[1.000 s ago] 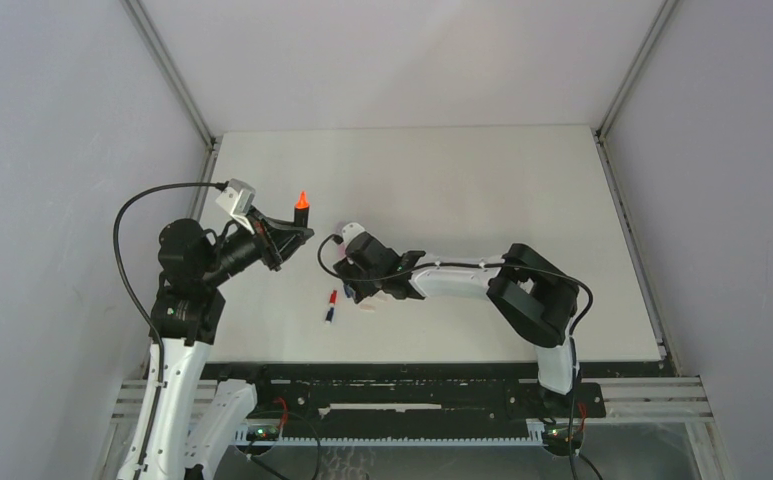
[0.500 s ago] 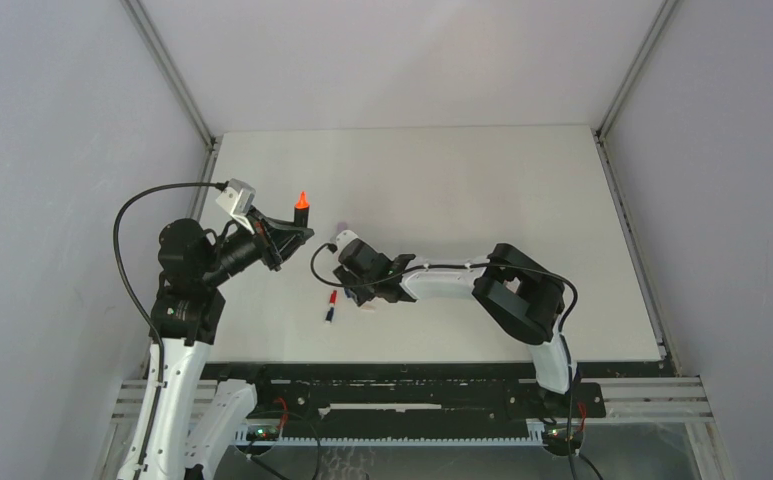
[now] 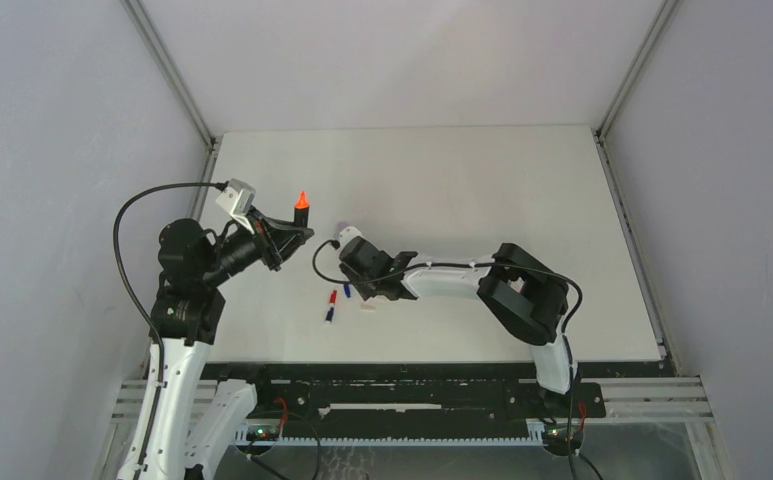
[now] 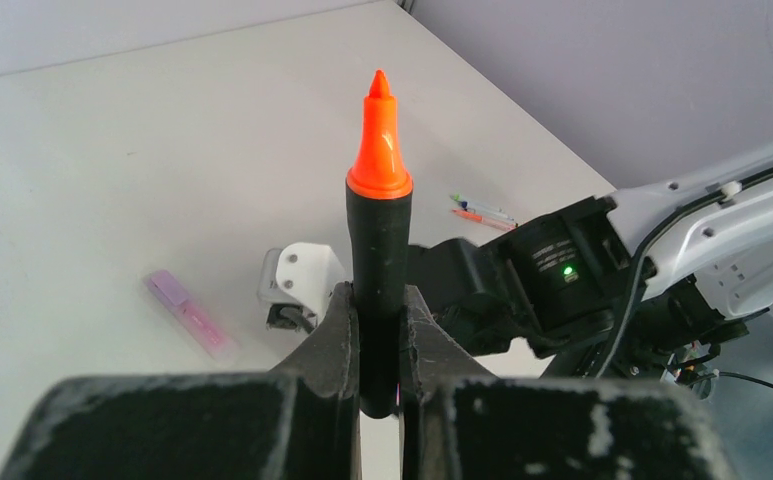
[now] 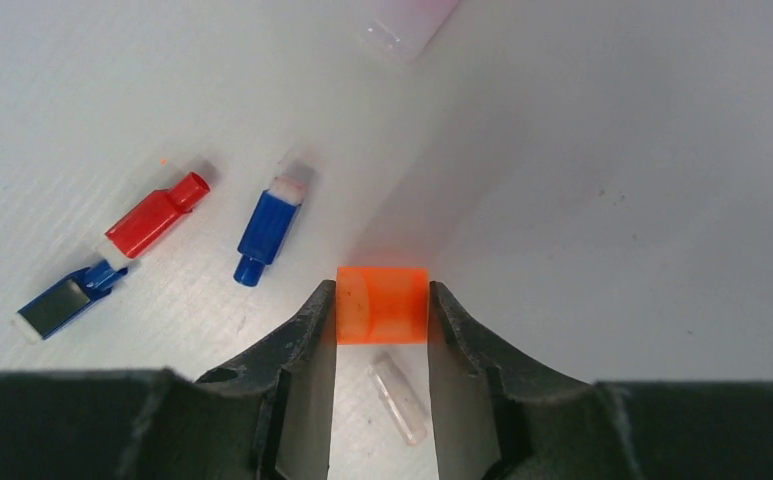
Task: Insert the pens into the pen caps
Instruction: Insert the pen cap onto the pen.
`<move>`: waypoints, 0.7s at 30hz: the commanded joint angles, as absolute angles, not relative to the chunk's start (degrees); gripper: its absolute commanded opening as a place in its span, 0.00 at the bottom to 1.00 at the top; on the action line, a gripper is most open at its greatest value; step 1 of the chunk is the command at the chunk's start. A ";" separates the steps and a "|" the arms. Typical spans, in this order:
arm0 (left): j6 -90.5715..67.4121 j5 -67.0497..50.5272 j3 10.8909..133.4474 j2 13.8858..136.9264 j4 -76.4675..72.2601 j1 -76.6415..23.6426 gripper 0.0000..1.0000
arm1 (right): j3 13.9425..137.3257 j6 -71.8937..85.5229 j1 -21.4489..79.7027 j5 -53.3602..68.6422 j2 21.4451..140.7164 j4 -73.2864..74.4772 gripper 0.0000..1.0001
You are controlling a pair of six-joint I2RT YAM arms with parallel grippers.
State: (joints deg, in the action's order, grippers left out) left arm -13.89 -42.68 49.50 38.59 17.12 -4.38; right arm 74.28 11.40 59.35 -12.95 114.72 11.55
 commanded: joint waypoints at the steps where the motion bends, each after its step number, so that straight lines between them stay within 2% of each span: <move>1: -13.02 -43.33 48.47 38.14 14.42 -4.81 0.00 | 73.26 10.81 57.01 -13.76 105.71 12.33 0.23; 13: -13.03 -43.33 48.40 38.61 14.41 -5.13 0.00 | 54.55 12.18 47.91 -10.05 94.21 11.79 0.22; 21: -13.11 -43.33 48.28 39.02 14.41 -5.51 0.00 | 50.40 13.12 47.46 -9.11 93.78 10.90 0.26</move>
